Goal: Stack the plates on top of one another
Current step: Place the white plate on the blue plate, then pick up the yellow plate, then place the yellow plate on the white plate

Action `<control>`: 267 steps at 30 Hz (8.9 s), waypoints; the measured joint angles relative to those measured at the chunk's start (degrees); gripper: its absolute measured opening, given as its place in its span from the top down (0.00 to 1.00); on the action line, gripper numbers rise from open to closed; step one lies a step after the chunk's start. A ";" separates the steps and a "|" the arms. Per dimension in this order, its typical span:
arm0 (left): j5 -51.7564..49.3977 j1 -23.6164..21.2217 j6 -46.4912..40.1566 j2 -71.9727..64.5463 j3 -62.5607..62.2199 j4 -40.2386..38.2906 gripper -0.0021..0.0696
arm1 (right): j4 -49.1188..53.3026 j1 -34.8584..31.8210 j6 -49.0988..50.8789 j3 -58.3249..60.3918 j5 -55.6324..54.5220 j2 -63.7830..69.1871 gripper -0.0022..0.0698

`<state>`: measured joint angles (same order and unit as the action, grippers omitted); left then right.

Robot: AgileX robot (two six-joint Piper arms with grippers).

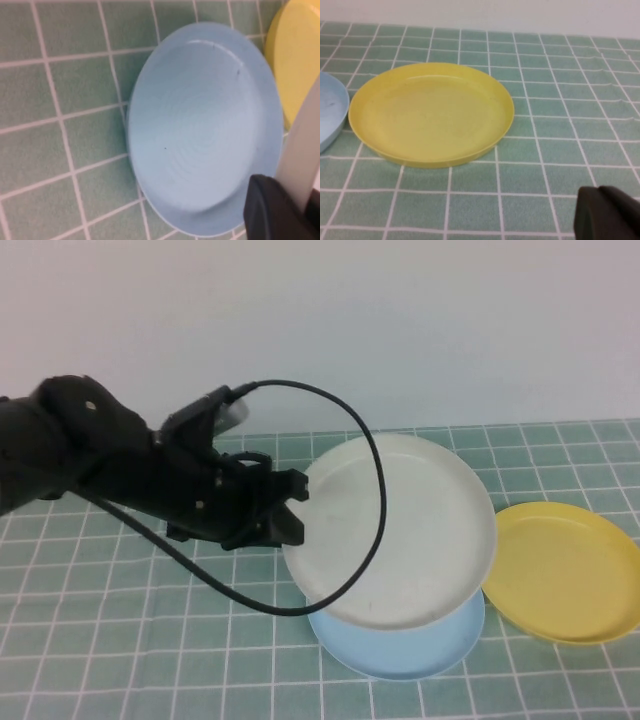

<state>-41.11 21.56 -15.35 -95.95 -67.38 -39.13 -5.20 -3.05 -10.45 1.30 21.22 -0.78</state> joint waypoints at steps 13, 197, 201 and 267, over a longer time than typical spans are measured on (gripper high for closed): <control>0.20 0.04 0.21 -9.60 -0.37 -1.95 0.97 | 0.00 0.00 0.00 0.00 0.00 0.00 0.98; 22.65 -27.54 13.34 96.76 69.21 37.89 0.97 | -11.21 -0.52 -4.39 -53.84 5.20 74.55 0.98; 22.65 -27.54 13.34 96.76 69.21 37.89 0.97 | -6.68 -1.99 1.15 -55.76 8.66 78.79 0.98; 22.65 -27.54 13.34 96.76 69.21 37.89 0.97 | -38.71 -1.98 -24.70 -70.11 22.67 95.28 0.95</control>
<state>-18.46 -5.97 -2.01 0.81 1.83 -1.25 -43.91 -5.02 -35.15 -68.81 43.89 94.51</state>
